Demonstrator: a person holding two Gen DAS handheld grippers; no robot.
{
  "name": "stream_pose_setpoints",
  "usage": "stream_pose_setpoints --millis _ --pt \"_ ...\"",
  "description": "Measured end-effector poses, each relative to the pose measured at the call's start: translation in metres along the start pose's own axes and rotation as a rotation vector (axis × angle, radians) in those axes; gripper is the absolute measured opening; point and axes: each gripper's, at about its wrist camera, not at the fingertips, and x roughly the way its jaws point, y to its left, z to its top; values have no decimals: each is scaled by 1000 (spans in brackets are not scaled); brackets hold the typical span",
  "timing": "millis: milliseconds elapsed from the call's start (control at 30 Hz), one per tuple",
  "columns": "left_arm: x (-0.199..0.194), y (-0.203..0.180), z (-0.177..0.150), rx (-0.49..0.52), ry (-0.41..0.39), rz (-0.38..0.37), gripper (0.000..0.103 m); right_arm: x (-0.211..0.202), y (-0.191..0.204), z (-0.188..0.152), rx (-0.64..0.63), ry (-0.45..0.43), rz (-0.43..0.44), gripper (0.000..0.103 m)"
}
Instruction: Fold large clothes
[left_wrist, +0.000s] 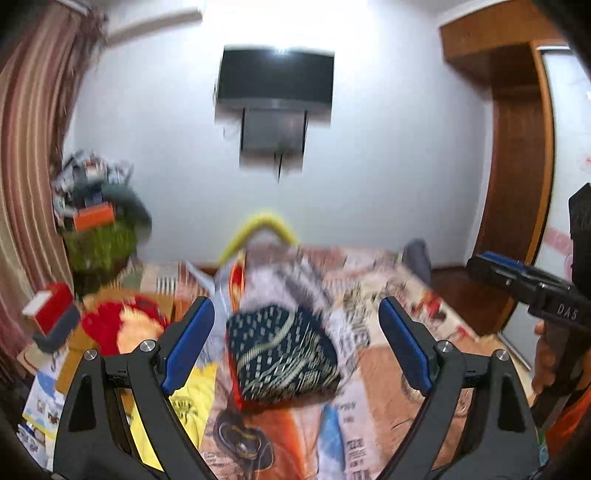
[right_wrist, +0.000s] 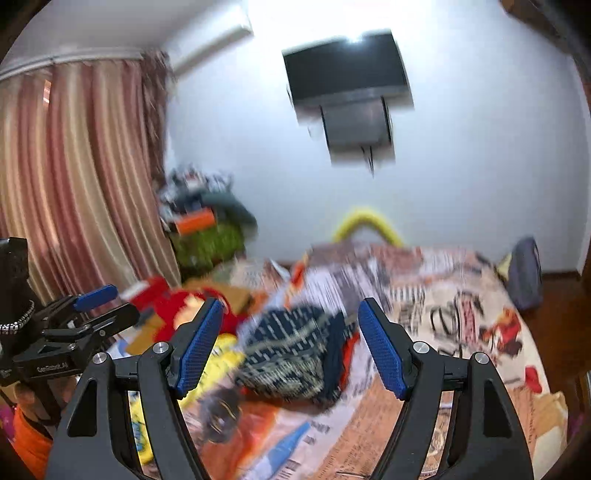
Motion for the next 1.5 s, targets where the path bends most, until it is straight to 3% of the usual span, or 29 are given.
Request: stream_pose_setpoints --millis 133,300,433,500,567,633,767,1500 --pt "-50 -25 -2 47 -129 25 91 -44 26 -4 -42 -112 24 73" --pt "-81 -43 -14 62 -187 37 92 -67 42 -17 -59 -188 6 74" --pt "-95 -50 -26 62 -221 80 102 -73 51 -26 -71 -209 -36 83" --pt "-97 -51 -32 58 -218 88 102 -73 54 -28 -80 -213 -74 88" --pt "-98 -50 -36 47 -201 88 102 -72 54 -31 -75 -220 -102 100" --pt "-96 -51 -40 43 -189 86 102 -74 54 -33 -69 -227 -117 103" --pt "-94 -50 -44 47 -183 98 102 -72 55 -34 -76 -229 -165 103" --pt "-79 -36 -51 -7 -136 96 102 -71 52 -46 -62 -172 -143 103"
